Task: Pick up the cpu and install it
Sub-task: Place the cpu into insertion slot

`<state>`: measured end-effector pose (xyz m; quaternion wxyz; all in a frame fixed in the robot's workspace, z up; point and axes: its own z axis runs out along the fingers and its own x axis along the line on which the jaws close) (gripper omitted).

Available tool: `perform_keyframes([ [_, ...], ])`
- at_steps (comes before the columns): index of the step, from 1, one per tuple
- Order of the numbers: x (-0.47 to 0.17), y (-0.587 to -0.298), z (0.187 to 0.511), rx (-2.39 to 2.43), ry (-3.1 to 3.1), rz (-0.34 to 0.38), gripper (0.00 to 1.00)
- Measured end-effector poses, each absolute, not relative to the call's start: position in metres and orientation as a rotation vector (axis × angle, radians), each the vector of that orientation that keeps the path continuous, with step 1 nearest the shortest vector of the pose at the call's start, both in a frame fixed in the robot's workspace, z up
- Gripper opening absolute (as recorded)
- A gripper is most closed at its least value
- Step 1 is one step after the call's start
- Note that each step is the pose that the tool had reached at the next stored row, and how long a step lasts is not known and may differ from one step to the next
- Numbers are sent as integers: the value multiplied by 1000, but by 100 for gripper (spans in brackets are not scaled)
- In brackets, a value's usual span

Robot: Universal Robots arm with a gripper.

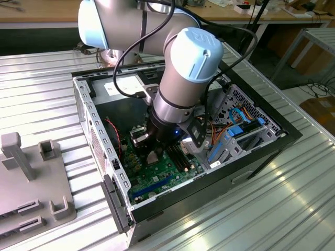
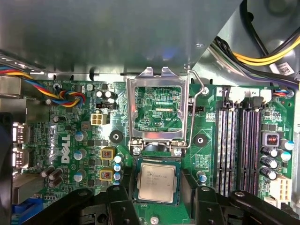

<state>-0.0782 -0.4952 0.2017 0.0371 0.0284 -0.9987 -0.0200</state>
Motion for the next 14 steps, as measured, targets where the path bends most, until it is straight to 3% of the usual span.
perform_keyframes([
  [11,-78,-496,201,81,-3067,-61,53],
  [14,-78,-496,201,79,-3067,-62,46],
])
